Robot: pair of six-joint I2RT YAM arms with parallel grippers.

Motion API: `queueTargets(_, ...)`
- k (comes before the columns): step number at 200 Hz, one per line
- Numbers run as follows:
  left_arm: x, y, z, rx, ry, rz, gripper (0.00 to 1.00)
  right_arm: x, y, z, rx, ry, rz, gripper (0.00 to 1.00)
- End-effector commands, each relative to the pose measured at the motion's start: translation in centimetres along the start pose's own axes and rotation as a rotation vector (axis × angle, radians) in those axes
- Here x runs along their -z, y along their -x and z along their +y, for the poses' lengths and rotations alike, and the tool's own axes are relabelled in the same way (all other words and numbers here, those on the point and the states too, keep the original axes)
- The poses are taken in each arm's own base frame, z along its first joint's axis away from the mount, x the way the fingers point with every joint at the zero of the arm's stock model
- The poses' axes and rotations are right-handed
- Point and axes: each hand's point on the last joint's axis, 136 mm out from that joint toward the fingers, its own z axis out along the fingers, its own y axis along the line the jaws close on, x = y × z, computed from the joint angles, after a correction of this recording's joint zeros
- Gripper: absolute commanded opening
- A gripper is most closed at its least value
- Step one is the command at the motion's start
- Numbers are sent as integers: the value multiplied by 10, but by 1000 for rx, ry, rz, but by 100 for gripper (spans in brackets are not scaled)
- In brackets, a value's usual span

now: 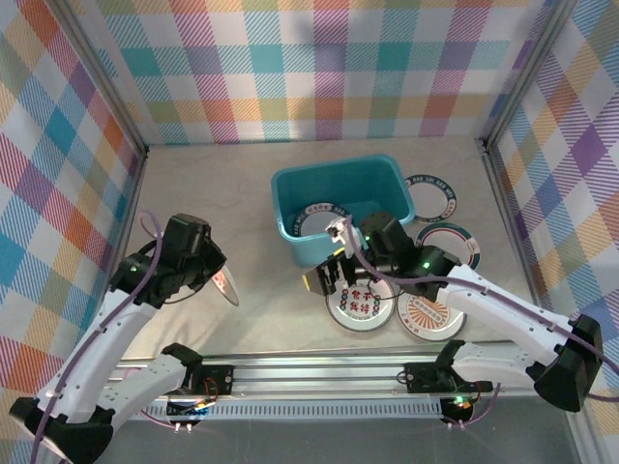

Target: Place the plates into the plastic bin on the countertop

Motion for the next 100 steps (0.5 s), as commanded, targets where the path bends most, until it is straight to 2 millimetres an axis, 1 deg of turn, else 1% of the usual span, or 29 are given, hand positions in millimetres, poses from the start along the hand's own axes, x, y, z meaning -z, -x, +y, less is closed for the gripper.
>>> queueTargets(1,27,20,-24,67,-110,-90,0,0,24,25,252,-18,-78,99)
queueTargets(8,33,23,-32,78,-145,-101,0,-2,26,37,311,-7,-86,99)
queueTargets(15,38,26,-38,88,-172,-110,0,-5,28,44,358,-15,-97,99)
queueTargets(31,46,28,-52,97,-224,-118,0,-13,32,58,445,-29,-115,100)
queueTargets(45,51,28,-58,104,-251,-116,0,-22,36,66,500,-52,-128,99)
queueTargets(60,53,26,-63,110,-265,-109,0,-34,40,73,538,-75,-154,96)
queueTargets(74,55,25,-67,124,-284,-104,0,-47,45,76,554,-108,-184,93)
queueTargets(100,57,23,-74,132,-307,-91,0,-65,55,84,579,-130,-268,92)
